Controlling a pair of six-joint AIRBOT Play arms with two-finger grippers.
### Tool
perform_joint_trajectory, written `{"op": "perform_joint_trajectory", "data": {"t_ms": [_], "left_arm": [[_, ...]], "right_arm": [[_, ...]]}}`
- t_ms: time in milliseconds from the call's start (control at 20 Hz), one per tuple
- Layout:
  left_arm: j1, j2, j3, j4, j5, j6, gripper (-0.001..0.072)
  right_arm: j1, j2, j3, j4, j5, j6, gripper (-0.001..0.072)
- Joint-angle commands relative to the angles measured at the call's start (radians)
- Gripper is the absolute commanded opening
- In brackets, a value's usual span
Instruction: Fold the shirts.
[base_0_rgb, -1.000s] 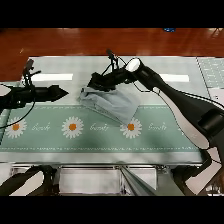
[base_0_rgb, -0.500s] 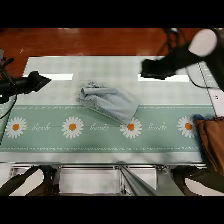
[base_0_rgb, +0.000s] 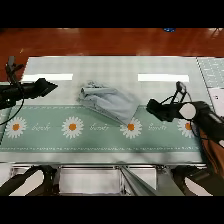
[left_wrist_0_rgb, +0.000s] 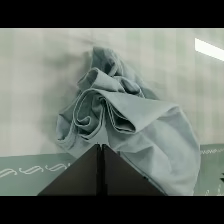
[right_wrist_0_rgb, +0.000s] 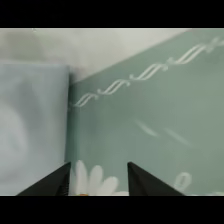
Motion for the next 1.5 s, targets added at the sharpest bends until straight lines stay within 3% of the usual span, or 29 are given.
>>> {"op": "perform_joint_trajectory", "data": {"t_ms": [0, 100, 150, 400, 450, 500, 550, 650, 800, 1150, 1300, 1450], "left_arm": [[-0.022, -0.013, -0.009, 0.000, 0.000, 0.005, 0.0014], [-0.024, -0.016, -0.009, 0.000, -0.001, 0.005, 0.0014], [-0.024, -0.016, -0.009, 0.000, 0.000, 0.005, 0.0014], [-0.024, -0.016, -0.008, -0.001, 0.000, 0.004, 0.0014], [-0.024, -0.016, -0.009, 0.000, 0.000, 0.004, 0.0014], [-0.024, -0.016, -0.009, -0.001, 0.000, 0.005, 0.0014], [-0.024, -0.016, -0.009, 0.000, 0.001, 0.004, 0.0014], [-0.024, -0.016, -0.009, 0.000, 0.002, 0.005, 0.0014], [-0.024, -0.017, -0.009, 0.000, 0.002, 0.005, 0.0014], [-0.014, -0.023, -0.007, -0.002, -0.018, 0.034, 0.0014], [-0.018, -0.023, -0.008, -0.002, -0.043, 0.034, 0.0014], [-0.018, -0.023, -0.008, -0.002, -0.068, 0.034, 0.0014]], "right_arm": [[-0.001, -0.151, -0.054, 0.528, -0.150, -0.390, 0.0414], [-0.001, -0.231, -0.015, 0.711, -0.108, -0.586, 0.0414], [-0.001, -0.263, 0.008, 0.754, -0.086, -0.630, 0.0414], [0.000, -0.414, 0.153, 0.783, 0.010, -0.688, 0.0394], [0.000, -0.441, 0.190, 0.783, 0.028, -0.699, 0.0348], [0.000, -0.463, 0.225, 0.783, 0.050, -0.721, 0.0249], [0.000, -0.482, 0.269, 0.783, 0.084, -0.768, 0.0064], [-0.001, -0.487, 0.370, 0.765, 0.160, -0.829, 0.0025], [-0.001, -0.485, 0.607, 0.663, 0.263, -0.781, 0.0024], [-0.109, -0.485, 1.277, 0.234, 0.566, -0.475, 0.0025], [-0.224, -0.467, 1.415, 0.177, 0.720, -0.438, 0.0025], [-0.391, -0.380, 1.418, 0.141, 0.786, -0.396, 0.0025]]}}
